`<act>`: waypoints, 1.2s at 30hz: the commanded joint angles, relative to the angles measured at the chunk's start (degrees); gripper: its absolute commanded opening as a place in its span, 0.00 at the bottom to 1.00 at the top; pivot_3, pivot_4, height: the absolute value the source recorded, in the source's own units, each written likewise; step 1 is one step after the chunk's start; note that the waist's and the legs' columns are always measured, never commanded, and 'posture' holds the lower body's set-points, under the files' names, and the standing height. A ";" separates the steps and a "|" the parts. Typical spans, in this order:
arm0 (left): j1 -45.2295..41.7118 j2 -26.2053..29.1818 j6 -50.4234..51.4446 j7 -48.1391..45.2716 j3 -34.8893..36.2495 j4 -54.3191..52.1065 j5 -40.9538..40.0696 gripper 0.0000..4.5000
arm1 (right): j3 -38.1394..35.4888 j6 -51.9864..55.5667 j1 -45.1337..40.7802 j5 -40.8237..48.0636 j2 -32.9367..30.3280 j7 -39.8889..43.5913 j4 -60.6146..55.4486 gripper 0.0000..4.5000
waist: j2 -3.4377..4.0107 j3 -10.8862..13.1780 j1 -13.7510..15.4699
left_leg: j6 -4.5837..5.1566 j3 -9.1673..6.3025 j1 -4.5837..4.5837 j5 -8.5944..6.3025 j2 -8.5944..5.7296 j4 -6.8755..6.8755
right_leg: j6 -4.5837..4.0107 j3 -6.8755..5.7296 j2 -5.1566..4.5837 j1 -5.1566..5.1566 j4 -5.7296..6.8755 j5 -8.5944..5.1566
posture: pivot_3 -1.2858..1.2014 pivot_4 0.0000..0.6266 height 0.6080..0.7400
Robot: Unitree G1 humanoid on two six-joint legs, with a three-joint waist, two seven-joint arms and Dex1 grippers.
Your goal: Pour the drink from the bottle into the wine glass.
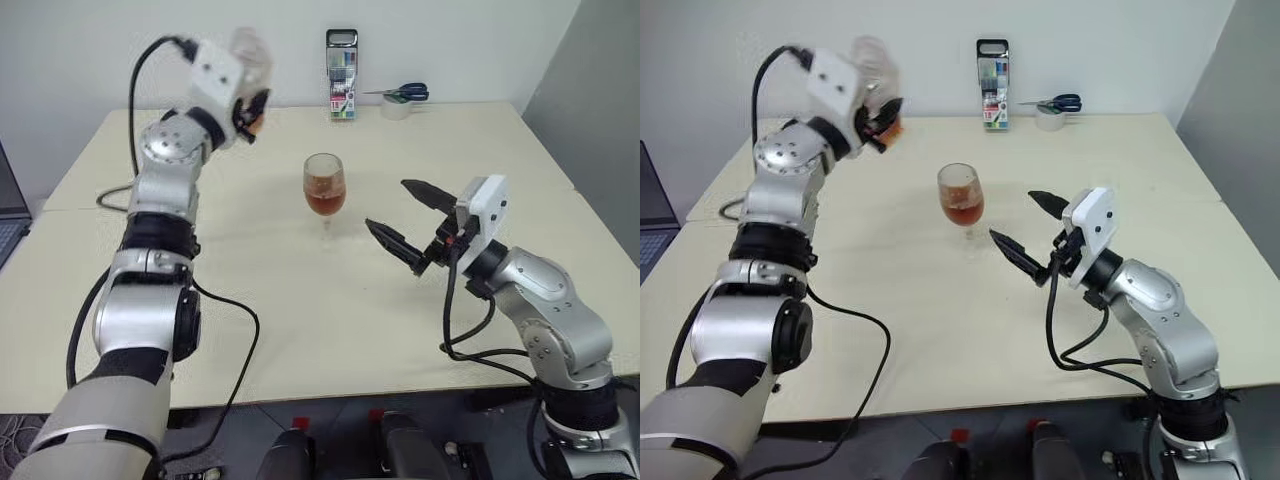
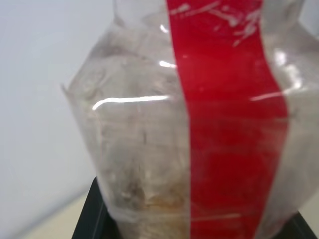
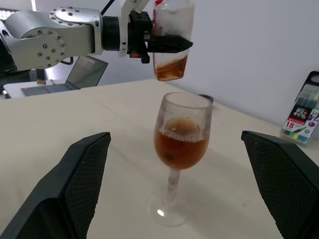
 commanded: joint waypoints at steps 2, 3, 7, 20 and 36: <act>9.70 -1.81 12.34 7.65 9.36 -12.40 -7.69 0.37 | -0.07 -1.55 4.42 2.02 -2.85 5.14 -4.36 1.00 | -0.01 -0.01 0.04 | 0.00 0.02 -0.02 0.00 0.02 0.03 | 0.00 0.05 -0.03 -0.02 0.01 0.00 | 0.52 0.24 1.00; 12.34 -2.54 13.65 7.87 10.38 -14.87 -9.09 0.37 | 0.32 -2.17 5.32 1.88 -3.24 6.13 -4.65 1.00 | -0.03 -0.02 0.20 | 0.00 0.02 -0.05 0.00 0.02 0.04 | -0.01 0.06 -0.03 -0.03 -0.01 0.01 | 0.52 0.24 1.00; 18.82 -4.01 14.60 6.61 10.96 -20.20 -11.73 0.37 | 1.11 -3.97 6.02 1.01 -2.99 7.89 -3.82 1.00 | -0.11 -0.06 1.21 | -0.01 -0.01 -0.06 0.00 0.01 0.14 | -0.04 0.05 -0.06 0.00 0.00 0.04 | 0.52 0.24 1.00; 19.27 -4.14 -0.61 0.00 8.95 -7.32 -12.06 0.37 | 1.08 -8.97 6.09 -1.87 -1.06 7.44 1.34 1.00 | -0.20 -0.13 1.99 | -0.02 0.06 0.02 0.00 0.02 0.13 | -0.07 0.05 -0.06 0.10 -0.09 0.11 | 0.52 0.24 1.00; 17.86 -3.28 -5.72 3.12 7.61 1.06 -9.85 0.96 | 1.11 -5.29 0.66 -1.77 1.24 3.24 2.19 1.00 | -0.21 -0.13 1.91 | -0.02 0.03 0.01 0.00 0.03 0.11 | -0.08 0.02 -0.06 0.08 -0.09 0.12 | 0.52 0.24 1.00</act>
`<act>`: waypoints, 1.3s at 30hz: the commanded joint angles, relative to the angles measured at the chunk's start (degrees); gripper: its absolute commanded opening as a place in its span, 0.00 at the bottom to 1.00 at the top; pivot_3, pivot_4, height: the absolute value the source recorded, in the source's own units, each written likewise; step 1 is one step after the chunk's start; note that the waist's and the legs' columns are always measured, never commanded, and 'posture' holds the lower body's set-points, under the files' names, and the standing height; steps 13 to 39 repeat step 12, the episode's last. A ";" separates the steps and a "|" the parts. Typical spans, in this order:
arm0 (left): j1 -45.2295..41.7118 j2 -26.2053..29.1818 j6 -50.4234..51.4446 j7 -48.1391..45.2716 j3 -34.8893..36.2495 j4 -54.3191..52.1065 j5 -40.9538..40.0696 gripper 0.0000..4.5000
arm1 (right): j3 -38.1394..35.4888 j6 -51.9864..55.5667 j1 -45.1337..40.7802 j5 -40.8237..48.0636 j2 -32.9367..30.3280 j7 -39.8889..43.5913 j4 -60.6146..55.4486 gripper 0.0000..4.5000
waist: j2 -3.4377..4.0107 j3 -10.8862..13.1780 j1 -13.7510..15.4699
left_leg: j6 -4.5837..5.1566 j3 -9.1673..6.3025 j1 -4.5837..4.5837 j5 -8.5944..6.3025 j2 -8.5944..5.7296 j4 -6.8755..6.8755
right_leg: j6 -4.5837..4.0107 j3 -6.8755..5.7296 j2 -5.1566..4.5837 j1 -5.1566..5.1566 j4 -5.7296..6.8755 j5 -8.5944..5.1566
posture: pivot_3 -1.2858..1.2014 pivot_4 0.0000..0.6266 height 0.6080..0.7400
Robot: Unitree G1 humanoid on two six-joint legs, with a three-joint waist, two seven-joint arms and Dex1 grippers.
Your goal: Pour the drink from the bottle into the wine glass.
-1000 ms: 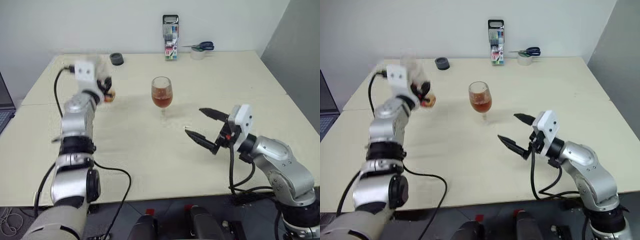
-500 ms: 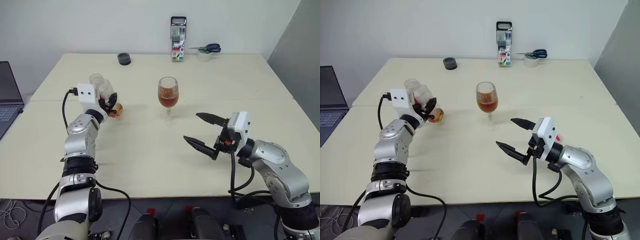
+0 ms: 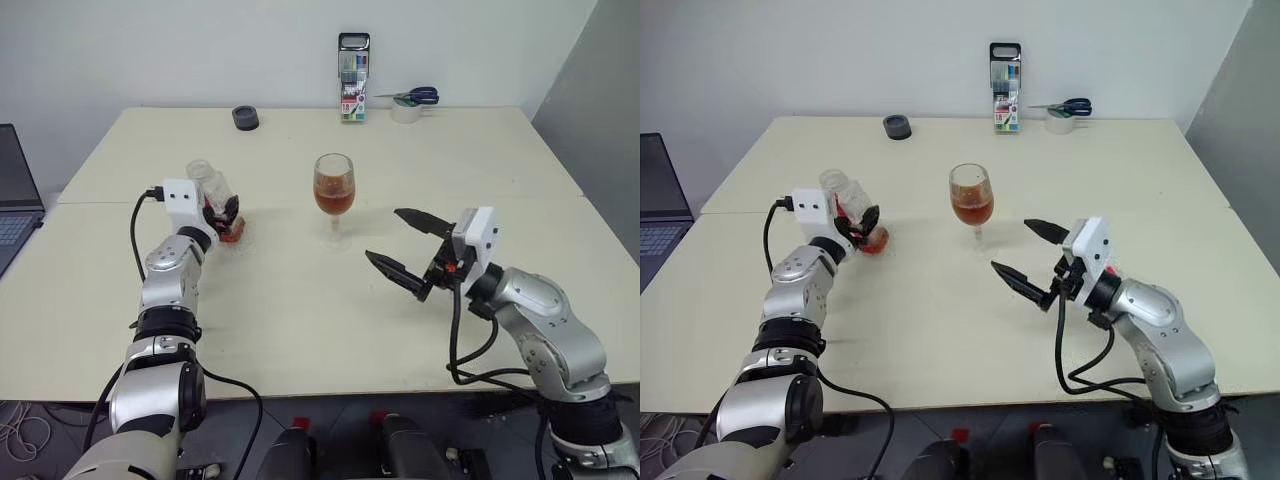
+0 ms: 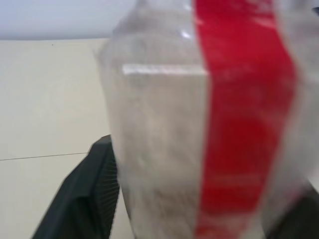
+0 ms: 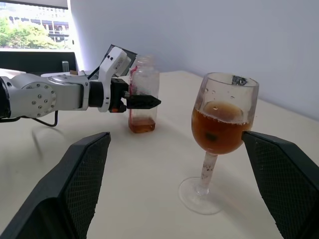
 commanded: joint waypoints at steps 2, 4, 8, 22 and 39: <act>1.07 1.34 -0.51 0.20 -0.75 -3.69 0.72 0.99 | -0.40 0.57 -1.02 0.26 -0.11 -0.64 -1.80 1.00 | 0.00 0.00 -0.01 | 0.00 0.01 0.00 0.00 -0.01 0.00 | 0.00 0.01 0.00 0.00 0.00 0.00 | 0.52 0.24 1.00; 3.14 1.42 0.74 0.10 -0.94 -6.05 0.67 0.99 | -0.39 0.90 0.05 0.28 -0.51 -0.65 -2.67 1.00 | 0.01 0.00 -0.04 | 0.00 0.02 0.01 0.00 0.00 -0.01 | 0.00 0.02 0.00 -0.01 0.00 0.00 | 0.52 0.24 1.00; 10.48 0.93 7.71 0.65 -0.41 -16.80 -0.92 0.99 | -0.20 0.47 5.54 -2.05 -2.07 -1.18 -4.15 1.00 | 0.01 -0.01 -0.04 | 0.00 0.02 0.01 0.00 0.03 -0.05 | 0.00 0.04 0.00 -0.01 -0.02 0.00 | 0.52 0.24 1.00; 20.93 0.26 15.68 2.41 -0.19 -32.76 -1.97 0.99 | -1.45 1.29 10.69 -9.78 -0.55 -10.71 -2.93 1.00 | 0.01 -0.01 -0.01 | 0.00 0.09 0.02 0.00 0.03 -0.05 | 0.00 0.15 -0.01 -0.04 0.00 0.00 | 0.52 0.24 1.00; 20.93 0.26 15.68 2.41 -0.19 -32.76 -1.97 0.99 | -1.45 1.29 10.69 -9.78 -0.55 -10.71 -2.93 1.00 | 0.01 -0.01 -0.01 | 0.00 0.09 0.02 0.00 0.03 -0.05 | 0.00 0.15 -0.01 -0.04 0.00 0.00 | 0.52 0.24 1.00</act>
